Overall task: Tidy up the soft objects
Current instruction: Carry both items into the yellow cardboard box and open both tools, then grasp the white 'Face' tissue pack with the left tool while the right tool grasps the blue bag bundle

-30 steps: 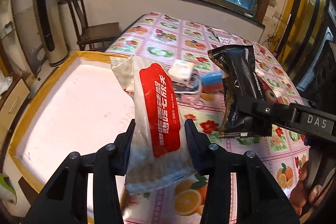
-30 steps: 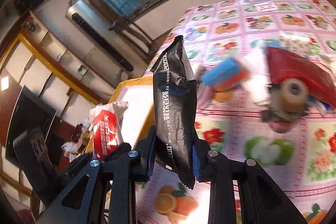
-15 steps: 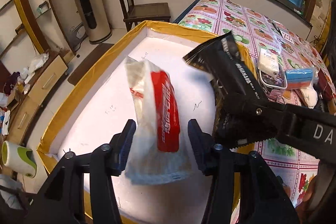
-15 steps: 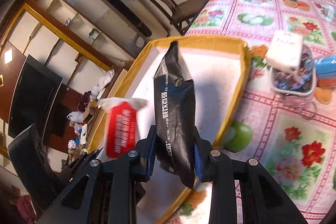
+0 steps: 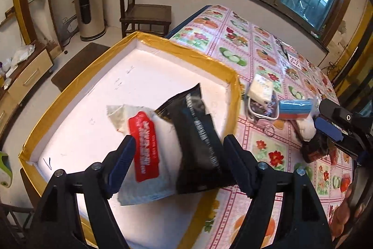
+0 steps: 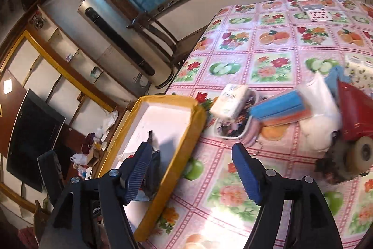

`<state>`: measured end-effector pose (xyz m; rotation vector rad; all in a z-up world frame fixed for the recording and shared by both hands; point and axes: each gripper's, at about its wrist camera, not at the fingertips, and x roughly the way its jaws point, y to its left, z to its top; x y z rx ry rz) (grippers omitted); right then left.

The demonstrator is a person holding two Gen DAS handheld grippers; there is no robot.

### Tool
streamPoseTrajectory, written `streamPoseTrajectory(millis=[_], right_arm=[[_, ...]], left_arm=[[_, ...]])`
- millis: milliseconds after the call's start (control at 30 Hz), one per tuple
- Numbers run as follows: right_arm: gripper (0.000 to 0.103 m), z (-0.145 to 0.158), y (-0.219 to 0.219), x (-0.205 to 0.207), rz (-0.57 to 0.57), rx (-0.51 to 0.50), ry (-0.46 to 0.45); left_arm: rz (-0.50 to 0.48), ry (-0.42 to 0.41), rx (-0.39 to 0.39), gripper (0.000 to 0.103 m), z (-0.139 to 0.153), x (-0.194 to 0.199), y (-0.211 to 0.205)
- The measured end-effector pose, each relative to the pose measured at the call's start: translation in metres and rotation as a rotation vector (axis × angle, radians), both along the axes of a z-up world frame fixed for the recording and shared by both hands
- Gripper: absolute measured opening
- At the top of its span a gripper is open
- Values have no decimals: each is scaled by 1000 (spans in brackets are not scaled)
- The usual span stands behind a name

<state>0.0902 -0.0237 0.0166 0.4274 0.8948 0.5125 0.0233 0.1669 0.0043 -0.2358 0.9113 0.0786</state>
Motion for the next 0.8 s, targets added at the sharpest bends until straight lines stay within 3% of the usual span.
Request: streamPoseTrajectory(millis=[100,233,367,500,600,800], right_arm=[[74,2,-32,3,-39,29,21],[76,-7,-49,8,-69,72,71],[76,-21,-52,16,-94,126,114],[84,-40,-59,30,-178,215,187],[82,-58,-61,42,-209,270,252],[85,-60,-64,56,-313,294,263]], left_arm=[[-21,-8,29,77,10,4,-18],[-65,-13,-67,77,20,20,-39],[-130,10,-82,77,25,49,-66],[-192,56,-70,77,21,84,-87],[-246,95,-103,77,14,105,-98],[-278,155,-139,77,3,140,-102]])
